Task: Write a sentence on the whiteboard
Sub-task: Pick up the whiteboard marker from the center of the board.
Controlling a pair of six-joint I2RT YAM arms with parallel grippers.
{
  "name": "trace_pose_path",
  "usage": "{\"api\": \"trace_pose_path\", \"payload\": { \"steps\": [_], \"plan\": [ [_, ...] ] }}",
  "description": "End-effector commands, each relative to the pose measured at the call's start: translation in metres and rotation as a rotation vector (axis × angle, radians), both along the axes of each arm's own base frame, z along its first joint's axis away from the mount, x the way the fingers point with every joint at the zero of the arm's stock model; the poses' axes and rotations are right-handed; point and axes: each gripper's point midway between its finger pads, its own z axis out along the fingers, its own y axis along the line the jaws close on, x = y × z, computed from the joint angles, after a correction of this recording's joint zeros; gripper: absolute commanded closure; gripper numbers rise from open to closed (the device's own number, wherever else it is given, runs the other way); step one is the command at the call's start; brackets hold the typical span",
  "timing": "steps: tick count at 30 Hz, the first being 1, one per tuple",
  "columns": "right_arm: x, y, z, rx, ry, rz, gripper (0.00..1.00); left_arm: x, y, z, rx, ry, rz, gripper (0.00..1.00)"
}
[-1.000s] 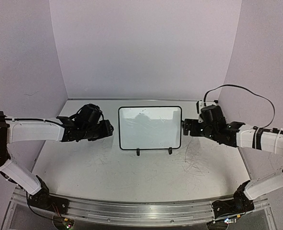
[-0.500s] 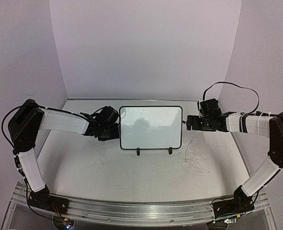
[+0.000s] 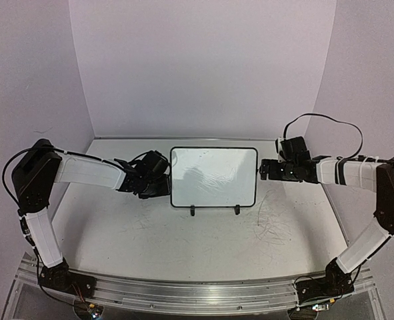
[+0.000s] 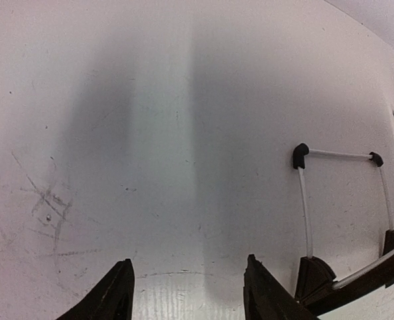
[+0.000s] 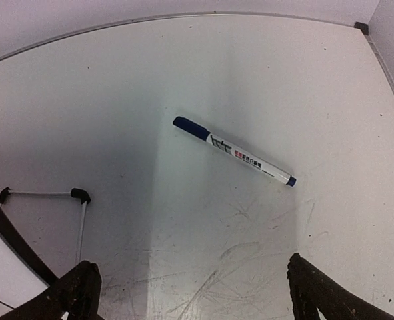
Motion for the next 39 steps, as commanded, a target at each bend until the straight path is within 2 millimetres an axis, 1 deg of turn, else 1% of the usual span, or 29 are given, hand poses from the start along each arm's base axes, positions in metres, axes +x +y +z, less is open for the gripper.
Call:
{"api": "trace_pose_path", "payload": {
  "steps": [1, 2, 4, 5, 6, 7, 9, 10, 11, 13, 14, 15, 16, 18, 19, 21, 23, 27, 30, 35, 39],
  "plan": [
    [0.008, -0.058, 0.030, 0.038, -0.069, -0.149, 0.02, -0.005, 0.033, 0.032, 0.055, -0.075, 0.081, 0.33],
    [0.013, -0.065, 0.034, 0.049, -0.072, -0.147, 0.02, -0.006, 0.043, 0.036, 0.075, -0.087, 0.097, 0.29],
    [0.030, -0.071, 0.036, 0.033, -0.067, -0.108, 0.02, -0.010, 0.058, 0.046, 0.105, -0.107, 0.117, 0.22],
    [0.040, -0.073, 0.032, 0.015, -0.042, -0.087, 0.02, -0.012, 0.064, 0.050, 0.112, -0.115, 0.122, 0.19],
    [0.048, -0.076, 0.020, 0.001, 0.003, -0.072, 0.03, -0.015, 0.067, 0.055, 0.110, -0.123, 0.121, 0.15],
    [0.058, -0.074, 0.018, -0.002, 0.021, -0.042, 0.05, -0.017, 0.069, 0.063, 0.099, -0.134, 0.118, 0.13],
    [0.072, -0.064, -0.004, -0.021, 0.089, 0.053, 0.07, -0.023, 0.069, 0.076, 0.061, -0.147, 0.097, 0.09],
    [0.080, -0.058, -0.007, -0.034, 0.101, 0.100, 0.09, -0.026, 0.068, 0.085, 0.034, -0.157, 0.082, 0.08],
    [0.084, -0.052, -0.014, -0.050, 0.114, 0.166, 0.10, -0.028, 0.067, 0.092, 0.015, -0.165, 0.065, 0.07],
    [0.093, -0.043, -0.021, -0.063, 0.118, 0.243, 0.13, -0.034, 0.063, 0.108, -0.023, -0.182, 0.015, 0.07],
    [0.099, -0.044, -0.024, -0.081, 0.127, 0.241, 0.16, -0.037, 0.060, 0.114, -0.036, -0.190, -0.008, 0.07],
    [0.102, -0.044, -0.034, -0.095, 0.154, 0.254, 0.20, -0.040, 0.060, 0.120, -0.051, -0.197, -0.028, 0.07],
    [0.106, -0.042, -0.038, -0.102, 0.162, 0.279, 0.24, -0.043, 0.059, 0.127, -0.069, -0.209, -0.042, 0.06],
    [0.114, -0.041, -0.049, -0.126, 0.184, 0.305, 0.35, -0.050, 0.062, 0.139, -0.103, -0.232, -0.057, 0.06],
    [0.117, -0.041, -0.056, -0.135, 0.204, 0.314, 0.36, -0.052, 0.063, 0.145, -0.119, -0.245, -0.059, 0.06],
    [0.121, -0.043, -0.071, -0.154, 0.242, 0.323, 0.37, -0.056, 0.065, 0.151, -0.141, -0.260, -0.065, 0.06],
    [0.124, -0.045, -0.081, -0.176, 0.267, 0.328, 0.42, -0.059, 0.067, 0.152, -0.152, -0.268, -0.069, 0.06],
    [0.127, -0.041, -0.086, -0.172, 0.274, 0.353, 0.54, -0.061, 0.067, 0.151, -0.143, -0.272, -0.090, 0.06],
    [0.124, -0.037, -0.094, -0.155, 0.301, 0.376, 0.58, -0.060, 0.064, 0.153, -0.134, -0.277, -0.110, 0.06],
    [0.116, -0.035, -0.111, -0.141, 0.353, 0.382, 0.64, -0.057, 0.058, 0.165, -0.135, -0.301, -0.139, 0.05],
    [0.108, -0.031, -0.118, -0.117, 0.374, 0.402, 0.65, -0.056, 0.057, 0.175, -0.132, -0.326, -0.157, 0.05]
  ]
}}
